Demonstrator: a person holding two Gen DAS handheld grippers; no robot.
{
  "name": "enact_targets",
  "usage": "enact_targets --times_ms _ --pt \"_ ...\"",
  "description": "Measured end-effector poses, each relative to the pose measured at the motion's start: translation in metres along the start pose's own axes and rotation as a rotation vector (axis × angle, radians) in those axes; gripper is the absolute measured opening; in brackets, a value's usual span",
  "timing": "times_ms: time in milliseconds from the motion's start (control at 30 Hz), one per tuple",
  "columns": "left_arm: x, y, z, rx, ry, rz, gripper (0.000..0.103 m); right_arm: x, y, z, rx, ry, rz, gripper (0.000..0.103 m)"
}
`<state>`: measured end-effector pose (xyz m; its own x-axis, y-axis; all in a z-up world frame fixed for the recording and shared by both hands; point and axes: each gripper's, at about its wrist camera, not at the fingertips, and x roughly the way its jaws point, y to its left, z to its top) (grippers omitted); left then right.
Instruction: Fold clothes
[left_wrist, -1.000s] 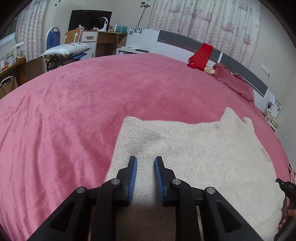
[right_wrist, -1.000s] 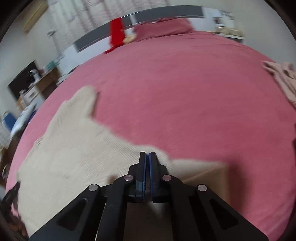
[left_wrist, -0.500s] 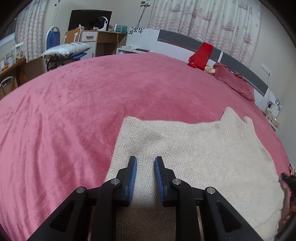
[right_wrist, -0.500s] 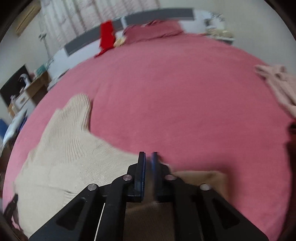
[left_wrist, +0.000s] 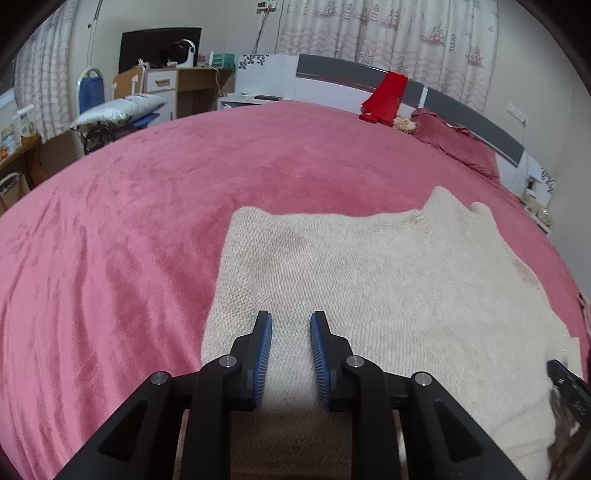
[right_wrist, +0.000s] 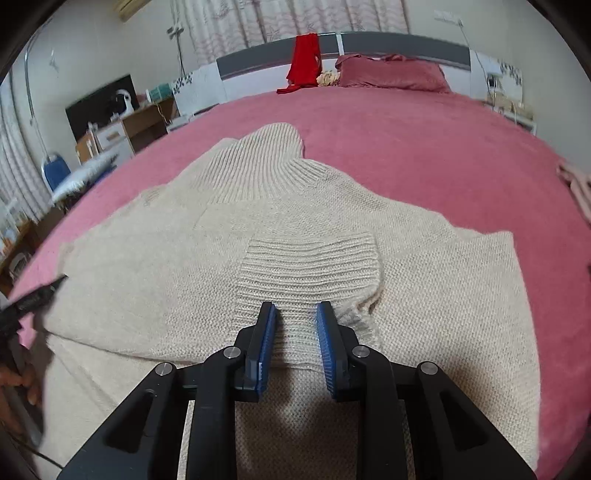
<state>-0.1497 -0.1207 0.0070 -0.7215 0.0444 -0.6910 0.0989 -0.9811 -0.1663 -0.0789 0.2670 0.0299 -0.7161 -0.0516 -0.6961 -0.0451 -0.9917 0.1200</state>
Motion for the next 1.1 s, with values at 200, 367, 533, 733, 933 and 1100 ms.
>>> enact_targets --times_ms 200,367,533,733,933,1100 --pt "-0.048 0.013 -0.025 0.127 -0.018 0.045 0.022 -0.013 -0.004 -0.021 -0.046 -0.007 -0.045 0.025" --pt "-0.089 0.038 -0.056 0.069 -0.008 0.07 0.022 -0.02 0.008 -0.009 0.012 0.037 -0.025 0.033" --pt "-0.082 0.038 -0.082 0.142 0.058 0.115 0.022 -0.066 0.058 -0.024 0.013 -0.032 0.129 0.064" --pt "-0.093 0.009 -0.113 0.425 0.011 0.28 0.023 -0.063 0.119 -0.099 -0.24 0.13 0.067 0.064" --pt "-0.113 0.007 -0.148 0.665 -0.048 0.349 0.023 -0.112 0.129 -0.146 -0.283 0.105 0.014 0.072" --pt "-0.139 0.043 -0.148 0.579 -0.021 0.195 0.023 -0.163 0.111 -0.196 -0.24 0.089 0.068 0.082"
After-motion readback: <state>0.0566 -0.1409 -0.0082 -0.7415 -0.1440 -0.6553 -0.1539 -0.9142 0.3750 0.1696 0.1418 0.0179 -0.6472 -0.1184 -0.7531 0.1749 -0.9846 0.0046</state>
